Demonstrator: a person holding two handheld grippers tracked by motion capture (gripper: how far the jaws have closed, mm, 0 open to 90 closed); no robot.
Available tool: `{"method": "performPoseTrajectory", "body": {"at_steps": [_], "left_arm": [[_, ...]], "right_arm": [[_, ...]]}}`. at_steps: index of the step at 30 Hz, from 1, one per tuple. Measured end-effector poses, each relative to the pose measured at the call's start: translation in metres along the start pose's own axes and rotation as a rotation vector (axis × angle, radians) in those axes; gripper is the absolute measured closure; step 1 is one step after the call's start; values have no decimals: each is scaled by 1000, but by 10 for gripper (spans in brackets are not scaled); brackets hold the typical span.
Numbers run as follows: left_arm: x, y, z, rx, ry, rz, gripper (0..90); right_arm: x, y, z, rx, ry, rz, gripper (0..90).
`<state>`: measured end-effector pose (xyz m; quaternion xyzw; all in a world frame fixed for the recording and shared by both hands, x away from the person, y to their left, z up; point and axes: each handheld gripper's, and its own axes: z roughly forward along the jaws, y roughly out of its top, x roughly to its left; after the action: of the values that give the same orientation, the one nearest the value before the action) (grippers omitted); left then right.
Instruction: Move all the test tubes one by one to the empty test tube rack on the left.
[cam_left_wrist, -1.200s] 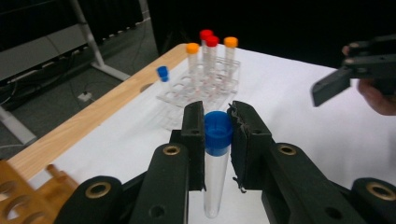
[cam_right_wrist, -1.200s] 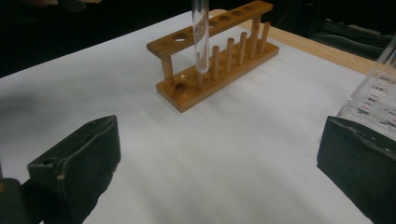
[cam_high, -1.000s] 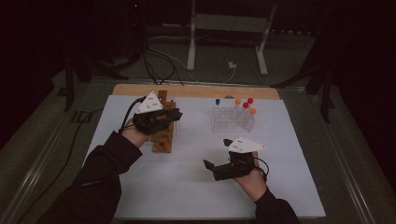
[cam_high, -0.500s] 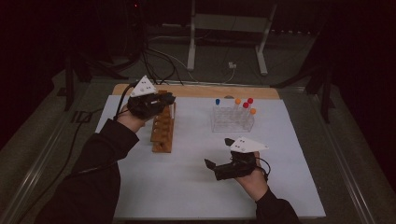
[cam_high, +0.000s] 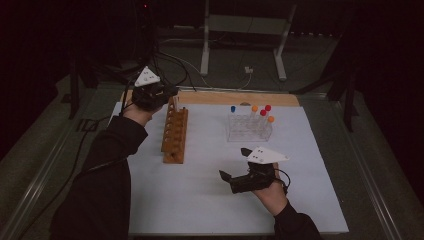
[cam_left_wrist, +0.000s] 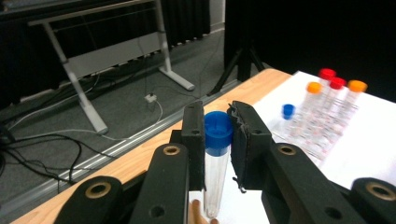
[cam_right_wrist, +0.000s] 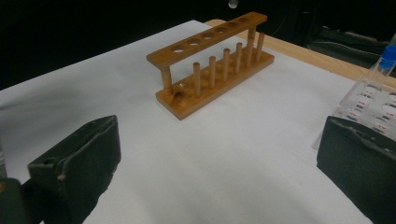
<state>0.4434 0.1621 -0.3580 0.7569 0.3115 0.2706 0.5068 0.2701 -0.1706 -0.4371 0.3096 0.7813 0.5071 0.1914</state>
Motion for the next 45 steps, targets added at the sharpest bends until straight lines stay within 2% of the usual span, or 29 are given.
{"method": "performPoseTrajectory", "body": {"at_steps": [7, 9, 12, 13, 15, 16, 18, 20, 21, 24, 34, 38, 42, 44, 45], "left_arm": [[22, -13, 19, 4, 73, -28, 777], [26, -14, 24, -7, 74, -50, 777], [31, -17, 33, -5, 91, -60, 777], [31, -19, 36, 5, 107, -51, 777], [33, -23, 44, 20, 112, -55, 777], [32, -24, 46, 25, 131, -42, 777], [33, -29, 51, 36, 124, -52, 777], [32, -35, 56, 57, 142, -39, 777], [32, -38, 57, 59, 138, -54, 777], [34, -47, 60, 67, 142, -64, 778], [33, -67, 68, 59, 128, -97, 777], [30, -74, 71, 72, 138, -80, 777], [31, -79, 73, 89, 137, -89, 777], [31, -81, 74, 95, 148, -67, 776], [31, -81, 73, 93, 146, -69, 776]], "right_arm": [[0, 0, -2, -6, 10, 1, 0], [1, 0, -1, -7, 16, -1, 0], [1, 0, -1, -6, 24, -7, 0], [1, 0, -1, -6, 25, -7, 0], [1, 0, -1, -9, 26, -4, 0], [1, 0, -2, -10, 27, 0, 0], [0, 0, -2, -9, 26, 0, 0], [0, -1, -3, -13, 28, 1, 0], [0, 0, -3, -13, 27, 1, 0], [0, 0, -3, -14, 28, 1, 0], [-1, -1, -3, -11, 31, 4, 0], [-1, 0, -4, -11, 32, 5, 0], [0, -1, -3, -6, 33, 4, 0], [0, 0, -3, -7, 33, 4, 0], [0, 0, -3, -8, 34, 4, 0]]}}
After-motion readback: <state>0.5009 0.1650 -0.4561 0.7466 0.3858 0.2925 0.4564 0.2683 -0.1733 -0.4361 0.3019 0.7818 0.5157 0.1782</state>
